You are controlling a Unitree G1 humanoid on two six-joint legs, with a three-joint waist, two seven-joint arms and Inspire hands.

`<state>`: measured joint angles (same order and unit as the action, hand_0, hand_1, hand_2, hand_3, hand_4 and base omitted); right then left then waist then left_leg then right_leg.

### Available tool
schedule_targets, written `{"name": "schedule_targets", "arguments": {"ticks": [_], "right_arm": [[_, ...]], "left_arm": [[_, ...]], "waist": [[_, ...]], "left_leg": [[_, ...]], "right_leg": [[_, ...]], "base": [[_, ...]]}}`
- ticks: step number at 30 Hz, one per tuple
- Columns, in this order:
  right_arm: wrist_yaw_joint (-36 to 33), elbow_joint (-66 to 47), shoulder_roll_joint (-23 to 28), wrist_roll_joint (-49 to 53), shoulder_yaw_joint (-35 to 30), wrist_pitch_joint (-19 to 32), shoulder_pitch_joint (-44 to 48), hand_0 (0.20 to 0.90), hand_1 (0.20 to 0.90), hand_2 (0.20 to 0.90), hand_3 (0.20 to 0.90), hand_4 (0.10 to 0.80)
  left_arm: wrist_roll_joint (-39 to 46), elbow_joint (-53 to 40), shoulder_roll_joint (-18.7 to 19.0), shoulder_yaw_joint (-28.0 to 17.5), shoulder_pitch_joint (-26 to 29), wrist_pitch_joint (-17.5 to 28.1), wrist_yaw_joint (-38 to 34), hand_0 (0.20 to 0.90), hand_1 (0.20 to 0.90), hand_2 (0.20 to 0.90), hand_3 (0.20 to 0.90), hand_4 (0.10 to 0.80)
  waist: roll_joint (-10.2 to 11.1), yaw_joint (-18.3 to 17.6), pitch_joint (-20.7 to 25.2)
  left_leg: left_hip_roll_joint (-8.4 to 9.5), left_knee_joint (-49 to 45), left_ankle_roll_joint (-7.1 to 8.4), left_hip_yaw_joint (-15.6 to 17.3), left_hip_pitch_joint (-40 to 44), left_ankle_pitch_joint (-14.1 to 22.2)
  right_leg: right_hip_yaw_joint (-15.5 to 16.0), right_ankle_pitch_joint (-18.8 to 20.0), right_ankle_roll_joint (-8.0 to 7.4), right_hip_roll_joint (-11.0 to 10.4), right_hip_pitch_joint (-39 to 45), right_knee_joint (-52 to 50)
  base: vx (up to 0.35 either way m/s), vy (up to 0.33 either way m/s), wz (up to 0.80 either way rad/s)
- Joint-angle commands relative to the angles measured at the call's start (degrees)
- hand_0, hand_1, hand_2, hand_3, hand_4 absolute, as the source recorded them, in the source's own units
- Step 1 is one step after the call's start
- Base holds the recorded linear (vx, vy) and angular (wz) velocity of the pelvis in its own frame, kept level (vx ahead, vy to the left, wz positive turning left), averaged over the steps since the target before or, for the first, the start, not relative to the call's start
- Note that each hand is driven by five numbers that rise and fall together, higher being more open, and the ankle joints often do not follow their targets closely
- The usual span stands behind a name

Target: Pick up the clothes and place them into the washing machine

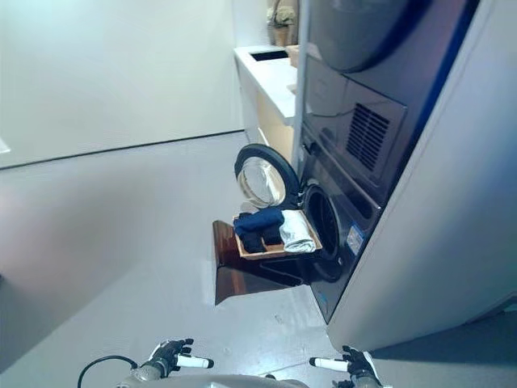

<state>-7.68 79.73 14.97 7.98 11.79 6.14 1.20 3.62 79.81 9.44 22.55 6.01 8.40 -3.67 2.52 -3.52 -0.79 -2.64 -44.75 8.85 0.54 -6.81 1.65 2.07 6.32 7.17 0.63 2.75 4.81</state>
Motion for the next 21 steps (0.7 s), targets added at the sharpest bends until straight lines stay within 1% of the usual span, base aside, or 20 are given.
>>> {"name": "schedule_targets", "arguments": {"ticks": [1,2,4,6,7,8,9,10,11,12,13,15,17,18,19,20,21], "right_arm": [[-1.5,0.5,1.6,2.4,0.8,1.4,1.8,0.9,0.9,0.9,0.9,0.8],[-1.7,0.6,1.5,2.5,0.9,1.6,1.9,0.9,0.9,0.9,0.9,0.8],[-1.8,0.8,1.7,2.7,1.4,1.9,2.4,0.9,0.9,0.9,0.9,0.8],[-1.9,0.5,1.9,3.3,1.6,2.3,2.5,0.9,0.9,0.9,0.9,0.8],[-1.9,0.2,1.8,3.7,1.8,2.5,2.5,0.9,0.9,0.9,0.9,0.8],[-1.9,0.0,1.7,4.4,1.9,2.8,2.6,0.9,0.9,0.9,0.9,0.8],[-1.8,-0.2,1.6,4.7,2.1,2.8,2.7,0.9,0.9,0.9,0.9,0.8],[-1.8,-0.5,1.6,4.9,2.3,3.0,2.8,0.9,0.9,0.9,0.9,0.8],[-1.8,-1.0,1.6,4.9,2.7,3.0,3.1,0.9,0.9,0.9,0.9,0.8],[-1.6,-1.3,1.5,4.6,3.2,2.9,3.4,0.9,0.9,0.9,0.9,0.8],[-1.6,-1.9,1.1,4.5,3.8,3.0,3.6,0.9,0.9,0.9,0.9,0.8],[-1.5,-3.4,0.7,4.5,5.0,3.3,4.7,0.9,0.9,0.9,0.9,0.8],[-1.3,-5.9,-0.1,4.5,6.0,3.5,5.5,0.9,0.9,0.9,0.9,0.8],[-1.1,-7.2,-0.5,4.1,6.8,3.5,6.3,0.9,0.9,0.9,0.9,0.8],[-1.0,-8.0,-0.6,3.9,7.5,3.6,6.7,0.9,0.9,0.9,0.9,0.8],[-1.1,-8.4,-0.8,3.5,8.0,3.7,7.1,0.9,0.9,0.9,0.9,0.8],[-0.9,-9.0,-1.0,2.8,8.8,3.7,7.8,0.9,0.9,0.9,0.9,0.8]], "left_arm": [[0.6,-2.7,1.6,1.3,0.1,1.9,-1.7,0.9,0.9,0.9,0.9,0.8],[0.5,-2.2,1.7,1.3,0.0,2.0,-1.8,0.9,0.9,0.9,0.9,0.8],[0.2,-1.6,1.5,1.7,-0.1,1.8,-1.7,0.9,0.9,0.9,0.9,0.8],[0.1,-1.2,1.5,1.8,-0.4,1.8,-1.8,0.9,0.9,0.9,0.9,0.8],[0.1,-0.9,1.4,1.8,-0.6,1.7,-1.7,0.9,0.9,0.9,0.9,0.8],[-0.1,-0.6,1.3,1.7,-0.8,1.6,-1.7,0.9,0.9,0.9,0.9,0.8],[-0.1,-0.3,1.4,1.6,-1.0,1.5,-1.6,0.9,0.9,0.9,0.9,0.8],[-0.2,-0.1,1.5,1.4,-1.3,1.4,-1.5,0.9,0.9,0.9,0.9,0.8],[-0.4,0.0,1.6,1.4,-1.6,1.3,-1.2,0.9,0.9,0.9,0.9,0.8],[-0.6,0.1,1.6,1.2,-2.5,1.3,-1.1,0.9,0.9,0.9,0.9,0.8],[-0.9,0.3,1.7,0.9,-2.8,1.3,-0.9,0.9,0.9,0.9,0.9,0.8],[-0.7,0.3,2.6,0.5,-3.0,1.5,-1.1,0.9,0.9,0.9,0.9,0.8],[-0.3,0.2,3.3,0.3,-2.7,1.6,-1.5,0.9,0.9,0.9,0.9,0.8],[-0.2,0.1,3.6,0.1,-2.6,1.6,-1.8,0.9,0.9,0.9,0.9,0.8],[-0.2,-0.2,3.9,-0.1,-2.4,1.6,-1.9,0.9,0.9,0.9,0.9,0.8],[-0.2,-0.6,4.2,0.0,-2.3,1.6,-2.0,0.9,0.9,0.9,0.9,0.8],[-0.3,-0.7,4.4,0.0,-2.0,1.7,-2.2,0.9,0.9,0.9,0.9,0.8]], "waist": [[1.4,2.0,-3.2],[1.1,2.4,-3.5],[0.1,3.4,-3.6],[-1.1,4.1,-3.6],[-1.5,4.5,-3.6],[-1.8,4.7,-3.3],[-2.0,4.9,-3.1],[-2.2,4.9,-3.0],[-2.3,5.1,-2.7],[-2.5,5.4,-1.7],[-2.4,6.0,-1.1],[-1.4,7.0,-0.1],[-0.5,7.1,0.8],[0.0,7.8,1.4],[0.5,8.1,1.6],[1.0,8.4,2.0],[1.5,8.6,2.1]], "left_leg": [[-1.76,11.7,-6.42,4.7,-3.4,-4.9],[-2.03,17.0,-6.56,4.7,-3.7,-5.1],[-2.01,31.3,-6.51,3.7,-4.5,-6.3],[-1.39,42.8,-5.91,2.0,-5.1,-9.7],[-0.77,46.6,-5.68,1.7,-5.7,-10.8],[-0.18,49.6,-5.46,2.2,-7.4,-11.3],[-0.08,49.7,-5.2,2.6,-8.2,-11.5],[0.14,49.7,-5.12,4.2,-8.8,-11.7],[0.29,49.7,-5.41,5.8,-8.3,-12.3],[0.36,49.7,-5.98,7.1,-7.8,-11.8],[1.08,49.7,-6.57,5.7,-7.9,-12.3],[2.15,49.7,-6.75,2.5,-6.6,-13.8],[2.55,49.7,-7.04,3.7,-5.4,-14.1],[3.01,49.6,-7.72,4.0,-4.6,-13.6],[3.42,49.2,-8.11,4.1,-4.2,-13.0],[3.93,48.9,-8.57,4.2,-3.6,-12.3],[4.54,48.5,-9.24,4.2,-3.1,-11.2]], "right_leg": [[-2.5,-3.7,-5.57,-0.5,0.6,-1.5],[-2.9,-4.5,-5.92,-0.1,1.4,-1.3],[-3.7,-6.1,-7.03,0.6,3.9,-0.4],[-5.1,-7.7,-7.44,1.8,5.8,0.0],[-5.8,-8.5,-7.5,2.1,6.7,0.0],[-6.6,-9.3,-7.46,2.6,7.5,0.1],[-7.3,-9.9,-7.49,2.9,8.3,0.0],[-7.7,-10.4,-7.48,3.1,8.9,0.0],[-8.4,-10.9,-7.41,3.4,9.7,-0.2],[-9.1,-11.7,-7.54,3.5,10.6,-0.5],[-9.1,-12.5,-7.32,3.4,11.1,-0.7],[-10.2,-13.7,-7.56,2.7,12.2,-1.5],[-9.6,-14.4,-8.62,1.5,12.6,-3.2],[-9.3,-14.4,-9.43,0.6,12.4,-5.6],[-9.2,-14.1,-9.97,0.1,12.2,-7.3],[-9.2,-13.2,-10.75,-0.4,11.8,-9.6],[-9.1,-10.6,-11.79,-0.9,10.9,-13.4]], "base": [[0.252,0.0,-0.49],[0.264,0.037,-0.41],[0.319,0.07,-0.34],[0.355,0.057,-0.31],[0.381,0.034,-0.16],[0.352,0.025,-0.06],[0.34,0.035,-0.06],[0.316,0.047,-0.35],[0.357,0.077,-0.53],[0.39,0.098,-0.67],[0.379,0.094,-0.54],[0.337,0.074,-0.52],[0.335,0.121,-0.56],[0.333,0.118,-0.5],[0.337,0.103,-0.37],[0.303,0.091,-0.21],[0.285,0.1,0.09]]}}
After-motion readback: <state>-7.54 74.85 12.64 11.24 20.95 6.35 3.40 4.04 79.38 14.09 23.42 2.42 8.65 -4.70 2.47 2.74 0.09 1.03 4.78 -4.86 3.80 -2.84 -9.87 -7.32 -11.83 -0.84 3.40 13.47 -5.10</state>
